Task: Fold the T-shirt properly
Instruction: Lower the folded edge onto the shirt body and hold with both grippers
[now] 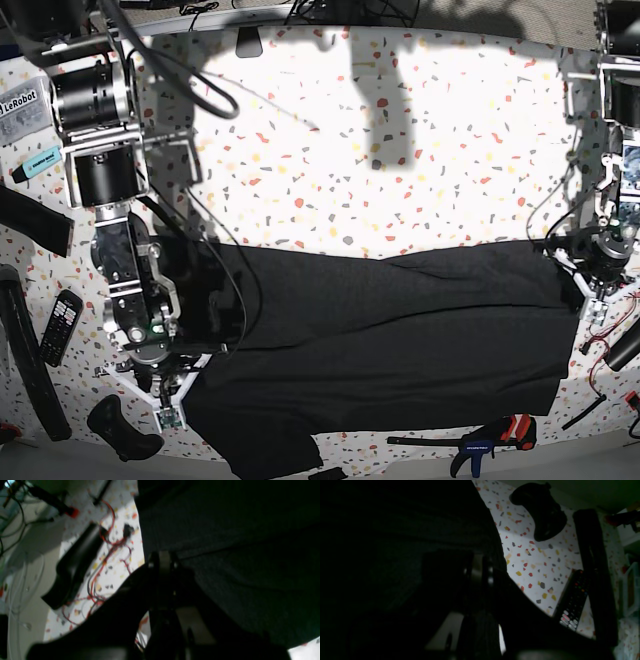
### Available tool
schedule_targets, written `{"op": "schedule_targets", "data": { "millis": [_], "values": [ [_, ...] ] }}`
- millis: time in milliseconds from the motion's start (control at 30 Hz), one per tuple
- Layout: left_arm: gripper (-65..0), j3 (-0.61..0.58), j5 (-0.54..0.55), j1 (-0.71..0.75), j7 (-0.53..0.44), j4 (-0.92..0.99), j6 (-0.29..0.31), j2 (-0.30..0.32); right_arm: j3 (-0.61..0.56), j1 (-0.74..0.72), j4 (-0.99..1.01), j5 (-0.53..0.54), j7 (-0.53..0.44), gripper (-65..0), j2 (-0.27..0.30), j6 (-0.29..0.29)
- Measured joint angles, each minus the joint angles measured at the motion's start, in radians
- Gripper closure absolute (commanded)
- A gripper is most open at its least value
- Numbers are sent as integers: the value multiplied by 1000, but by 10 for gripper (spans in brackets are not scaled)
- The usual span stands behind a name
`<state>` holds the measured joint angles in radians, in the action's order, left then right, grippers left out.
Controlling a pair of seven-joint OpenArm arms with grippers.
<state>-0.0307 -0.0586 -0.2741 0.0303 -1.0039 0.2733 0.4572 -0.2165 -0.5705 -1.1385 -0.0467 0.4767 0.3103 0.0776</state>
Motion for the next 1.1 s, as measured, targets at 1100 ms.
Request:
{"op": "schedule_targets", "data": {
  "millis": [1100],
  "values": [
    [0,0,60,-75,18,0,93,31,0,0,0,0,-2,0,0,1]
  ]
}}
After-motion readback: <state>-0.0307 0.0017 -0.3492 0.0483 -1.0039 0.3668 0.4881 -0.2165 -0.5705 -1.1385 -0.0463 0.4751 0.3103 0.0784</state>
